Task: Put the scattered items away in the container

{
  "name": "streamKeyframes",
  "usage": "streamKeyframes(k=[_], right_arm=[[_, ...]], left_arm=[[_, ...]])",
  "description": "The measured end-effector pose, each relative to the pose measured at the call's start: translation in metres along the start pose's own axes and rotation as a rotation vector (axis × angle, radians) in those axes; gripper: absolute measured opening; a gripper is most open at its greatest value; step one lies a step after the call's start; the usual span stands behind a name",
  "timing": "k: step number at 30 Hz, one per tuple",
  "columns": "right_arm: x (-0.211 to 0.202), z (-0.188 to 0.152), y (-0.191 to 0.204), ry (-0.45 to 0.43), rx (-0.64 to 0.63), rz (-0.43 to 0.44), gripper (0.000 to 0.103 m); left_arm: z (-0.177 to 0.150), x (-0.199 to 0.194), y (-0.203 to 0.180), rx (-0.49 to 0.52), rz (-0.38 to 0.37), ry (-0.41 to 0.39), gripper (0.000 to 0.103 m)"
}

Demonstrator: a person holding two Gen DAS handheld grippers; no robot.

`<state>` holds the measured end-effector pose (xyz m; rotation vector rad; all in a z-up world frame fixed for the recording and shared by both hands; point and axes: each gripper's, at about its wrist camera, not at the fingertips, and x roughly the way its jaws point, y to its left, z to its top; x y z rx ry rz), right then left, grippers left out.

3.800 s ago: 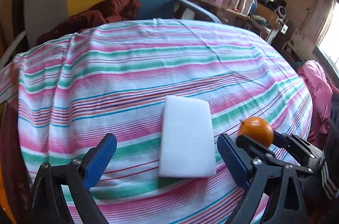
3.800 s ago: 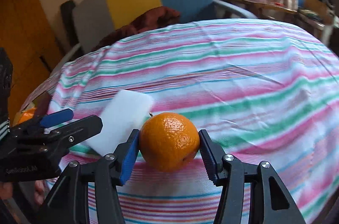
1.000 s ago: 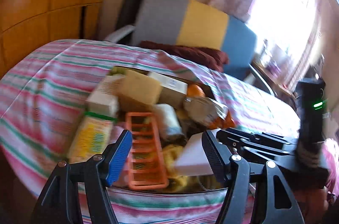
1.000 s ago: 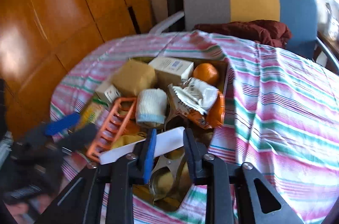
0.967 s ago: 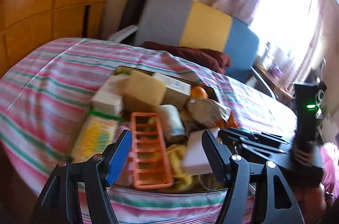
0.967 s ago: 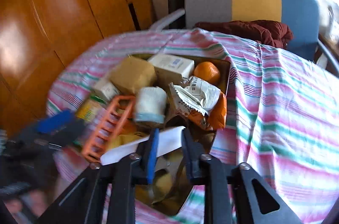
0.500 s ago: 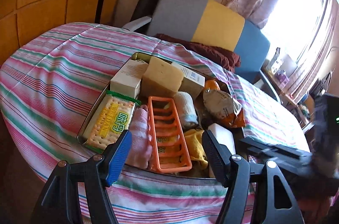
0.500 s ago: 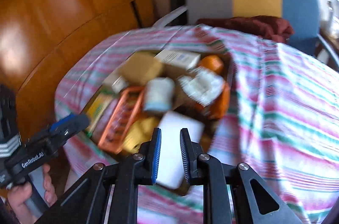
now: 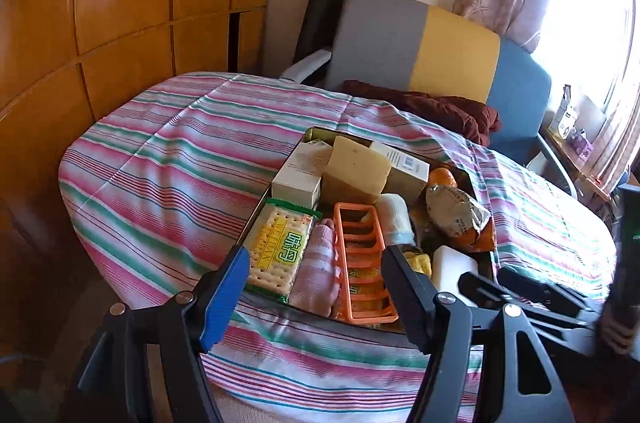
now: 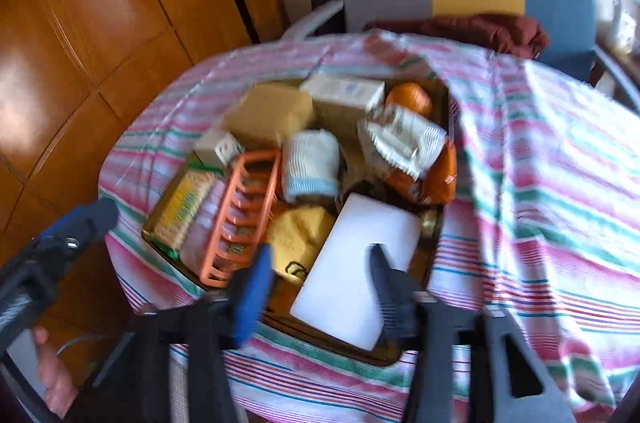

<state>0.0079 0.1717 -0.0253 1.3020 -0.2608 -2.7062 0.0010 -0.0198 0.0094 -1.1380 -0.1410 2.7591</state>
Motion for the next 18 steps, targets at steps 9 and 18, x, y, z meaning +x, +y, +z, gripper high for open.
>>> streamKeyframes(k=[9,18], right_arm=[[-0.045,0.011,0.017,-0.124,0.037,-0.061,0.098],[-0.048,0.009,0.027,-0.147,0.0,-0.133,0.1]], left_arm=[[0.004,-0.014,-0.012,0.053,0.085,0.047,0.07],[0.004,-0.024,-0.01,0.047,0.141,0.045,0.069]])
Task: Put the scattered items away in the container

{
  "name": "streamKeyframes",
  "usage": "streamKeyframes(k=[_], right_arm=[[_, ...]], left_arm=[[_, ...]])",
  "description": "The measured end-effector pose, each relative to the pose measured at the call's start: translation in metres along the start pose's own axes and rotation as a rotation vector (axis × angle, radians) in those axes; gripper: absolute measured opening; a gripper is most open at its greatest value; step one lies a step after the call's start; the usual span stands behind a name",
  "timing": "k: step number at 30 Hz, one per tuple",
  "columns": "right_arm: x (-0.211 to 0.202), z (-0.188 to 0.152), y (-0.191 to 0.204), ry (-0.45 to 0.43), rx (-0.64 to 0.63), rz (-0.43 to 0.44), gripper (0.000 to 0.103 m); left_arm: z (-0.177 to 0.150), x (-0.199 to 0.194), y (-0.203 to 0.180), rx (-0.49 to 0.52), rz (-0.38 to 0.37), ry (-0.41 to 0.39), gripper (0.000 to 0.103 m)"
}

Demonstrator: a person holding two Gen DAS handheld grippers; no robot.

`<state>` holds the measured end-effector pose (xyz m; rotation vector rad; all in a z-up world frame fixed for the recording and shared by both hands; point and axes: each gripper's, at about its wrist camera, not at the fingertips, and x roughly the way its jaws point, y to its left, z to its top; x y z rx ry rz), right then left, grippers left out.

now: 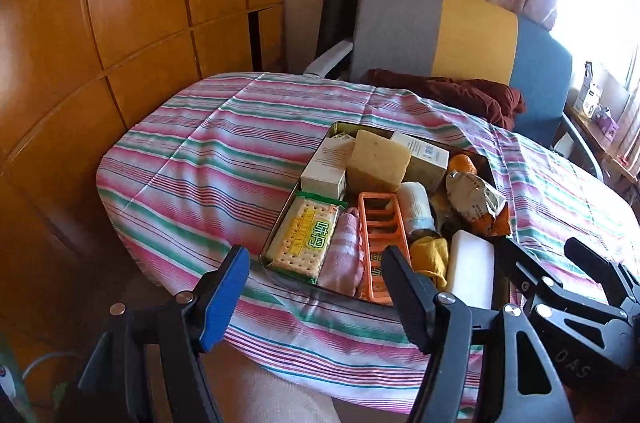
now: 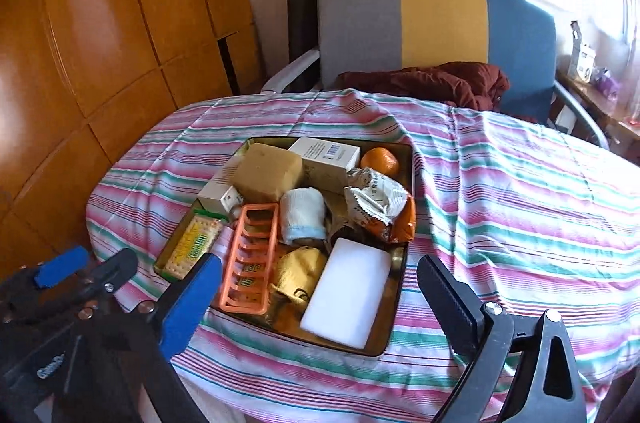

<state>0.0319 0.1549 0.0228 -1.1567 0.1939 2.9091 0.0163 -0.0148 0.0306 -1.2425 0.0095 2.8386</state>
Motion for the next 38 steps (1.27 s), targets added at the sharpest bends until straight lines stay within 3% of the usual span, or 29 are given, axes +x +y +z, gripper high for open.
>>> streamKeyframes(k=[5,8,13,20,30,38], right_arm=[[-0.002,0.0,0.0,-0.01,0.002,-0.014,0.102],[-0.003,-0.001,0.001,-0.022,-0.001,-0.034,0.102],[-0.004,0.001,0.0,-0.03,0.005,-0.042,0.102],[-0.003,0.0,-0.001,-0.027,0.007,-0.042,0.102],[0.0,0.0,0.0,-0.021,0.001,-0.038,0.102],[0.006,0.001,0.0,-0.013,0.008,-0.032,0.102]], left_arm=[[0.001,-0.002,0.002,-0.024,0.01,0.0,0.069],[0.001,-0.003,0.002,-0.016,0.012,0.002,0.059],[0.0,-0.001,0.002,-0.01,-0.051,0.033,0.058],[-0.002,0.0,-0.003,0.025,0.023,0.024,0.055],[-0.002,0.007,0.001,-0.004,0.005,0.054,0.055],[0.0,0.005,0.003,-0.016,0.051,0.005,0.043]])
